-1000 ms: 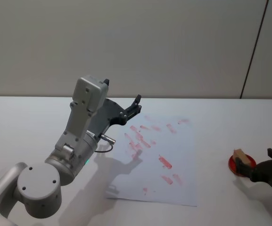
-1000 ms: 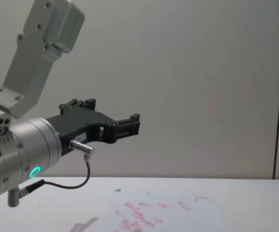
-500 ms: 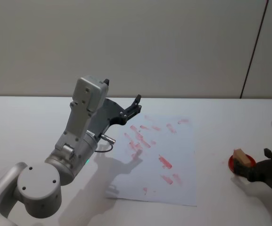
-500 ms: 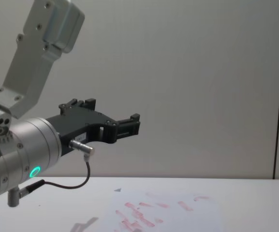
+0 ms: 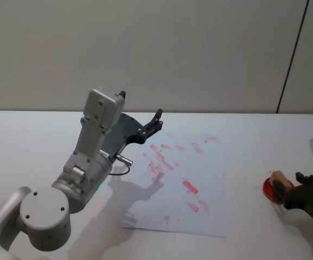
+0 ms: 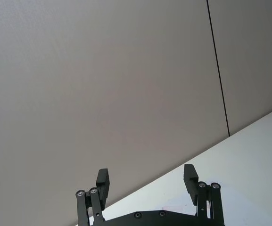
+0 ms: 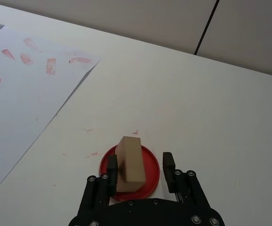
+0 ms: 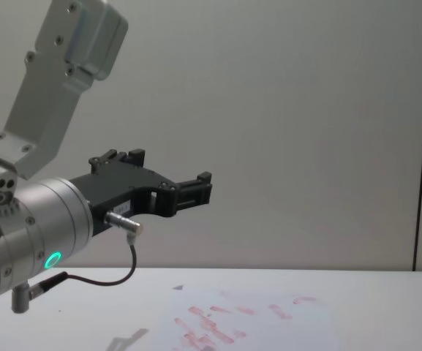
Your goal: Use the one hand to pick up the stamp and affix it onto the A4 paper.
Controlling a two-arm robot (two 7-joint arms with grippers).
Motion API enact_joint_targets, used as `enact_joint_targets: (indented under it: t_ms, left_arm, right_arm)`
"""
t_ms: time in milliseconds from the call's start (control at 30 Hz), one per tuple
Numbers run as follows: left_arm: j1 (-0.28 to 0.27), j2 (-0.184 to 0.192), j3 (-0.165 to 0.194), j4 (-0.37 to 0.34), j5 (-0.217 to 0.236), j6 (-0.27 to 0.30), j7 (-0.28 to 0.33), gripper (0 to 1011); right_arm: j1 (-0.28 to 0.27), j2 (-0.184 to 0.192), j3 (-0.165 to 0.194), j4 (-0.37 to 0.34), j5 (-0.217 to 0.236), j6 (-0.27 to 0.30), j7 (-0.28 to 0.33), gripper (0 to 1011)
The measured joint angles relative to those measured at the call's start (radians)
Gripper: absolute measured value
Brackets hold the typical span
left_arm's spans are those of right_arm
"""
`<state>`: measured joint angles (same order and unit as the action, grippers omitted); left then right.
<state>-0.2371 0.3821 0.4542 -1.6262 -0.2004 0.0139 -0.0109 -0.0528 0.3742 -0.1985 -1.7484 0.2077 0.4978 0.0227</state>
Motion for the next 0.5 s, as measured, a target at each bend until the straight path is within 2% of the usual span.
enact_joint_targets:
  t_ms: [367, 500]
  left_arm:
    - [0.000, 0.000, 0.000, 0.000, 0.000, 0.000, 0.000, 1003]
    - [0.000, 0.000, 0.000, 0.000, 0.000, 0.000, 0.000, 1003]
  right_arm:
    - [0.003, -0.001, -0.001, 0.004, -0.004, 0.000, 0.003, 284]
    - [0.004, -0.002, -0.001, 0.005, -0.005, 0.000, 0.004, 254]
